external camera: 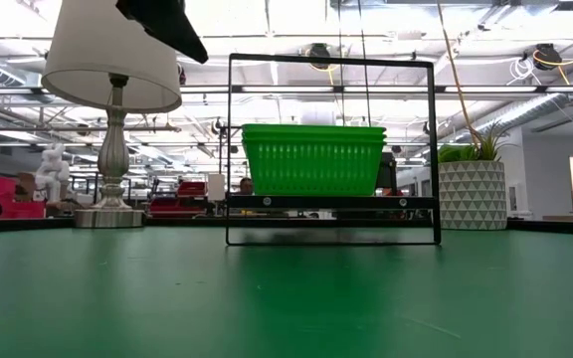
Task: Stack baskets on shelf by color
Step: Stack the black bin on the black bin on the shelf
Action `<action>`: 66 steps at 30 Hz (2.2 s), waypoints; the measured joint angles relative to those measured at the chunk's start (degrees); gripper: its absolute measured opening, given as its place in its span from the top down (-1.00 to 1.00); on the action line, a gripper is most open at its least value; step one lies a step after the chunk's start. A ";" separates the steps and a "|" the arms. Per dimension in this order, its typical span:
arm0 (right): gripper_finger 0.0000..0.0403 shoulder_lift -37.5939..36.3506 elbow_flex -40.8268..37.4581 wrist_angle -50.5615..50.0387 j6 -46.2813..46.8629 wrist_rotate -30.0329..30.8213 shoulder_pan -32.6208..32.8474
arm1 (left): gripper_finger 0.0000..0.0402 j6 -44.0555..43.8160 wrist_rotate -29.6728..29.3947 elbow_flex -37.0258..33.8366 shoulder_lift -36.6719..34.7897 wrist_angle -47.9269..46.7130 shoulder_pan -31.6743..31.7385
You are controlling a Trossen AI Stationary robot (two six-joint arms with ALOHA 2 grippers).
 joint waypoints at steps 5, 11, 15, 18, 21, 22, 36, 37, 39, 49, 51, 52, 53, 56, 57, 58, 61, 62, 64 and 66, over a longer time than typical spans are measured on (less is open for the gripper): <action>0.28 1.28 0.00 -0.97 -4.92 0.10 0.00 | 0.22 0.01 0.10 0.00 0.00 0.00 0.48; 0.40 2.94 -0.02 -1.94 -10.91 0.10 -0.49 | 0.22 0.04 0.10 0.00 0.00 -0.04 0.48; 0.55 2.96 -0.02 -3.11 -12.66 0.02 -1.19 | 0.22 0.45 0.11 0.00 0.00 -0.04 0.48; 0.75 2.94 -0.02 -4.18 -15.00 -0.11 -1.22 | 0.22 0.96 0.11 -0.01 0.00 -0.04 0.48; 0.94 2.87 -0.02 -6.18 -16.09 -0.09 -1.36 | 0.22 1.37 0.11 -0.01 0.00 -0.07 0.48; 0.95 2.83 0.00 -6.50 -16.47 -0.01 -1.36 | 0.22 1.42 0.11 -0.01 0.00 -0.07 0.48; 0.98 -3.41 4.02 -29.83 -22.55 1.01 -6.84 | 0.22 4.40 0.09 -0.02 0.00 -2.49 0.52; 0.98 -3.87 5.13 -32.82 -23.54 2.03 -7.38 | 0.22 4.40 0.09 -0.02 0.00 -3.12 0.55; 0.99 -4.83 7.55 -38.52 -26.59 4.67 -8.59 | 0.22 4.39 0.08 -0.02 0.00 -4.28 0.63; 1.00 -11.30 13.70 -53.88 -55.85 20.62 -14.84 | 0.22 4.18 -0.34 -0.02 0.00 -7.94 0.63; 1.00 -13.29 13.70 -54.87 -62.46 23.14 -16.38 | 0.22 4.18 -0.42 -0.02 0.00 -7.93 0.63; 1.00 -14.26 13.70 -55.25 -65.46 24.68 -17.24 | 0.22 4.18 -0.46 -0.02 0.00 -7.93 0.63; 1.00 -15.22 13.70 -55.35 -68.38 26.28 -18.09 | 0.22 4.18 -0.48 -0.02 0.00 -7.93 0.63; 1.00 -17.97 13.70 -55.06 -78.25 30.05 -21.16 | 0.22 4.18 -0.48 -0.02 0.00 -7.93 0.63; 1.00 -18.74 13.70 -54.71 -81.66 31.20 -22.29 | 0.22 4.18 -0.48 -0.02 0.00 -7.92 0.63; 1.00 -19.43 13.70 -54.22 -85.30 32.29 -23.35 | 0.22 4.14 -0.48 -0.02 0.00 -7.93 0.63; 1.00 -21.26 13.70 -51.32 -97.47 34.77 -26.91 | 0.22 3.75 -0.48 -0.02 0.00 -7.91 0.63; 1.00 -21.72 13.70 -49.93 -102.42 34.99 -28.27 | 0.22 3.45 -0.48 -0.02 0.00 -7.91 0.63; 1.00 -22.54 13.70 -46.51 -113.14 34.85 -31.17 | 0.22 2.88 -0.48 -0.02 0.00 -7.91 0.63; 1.00 -22.94 13.70 -42.97 -122.64 34.79 -34.27 | 0.22 2.24 -0.48 -0.02 0.00 -7.91 0.48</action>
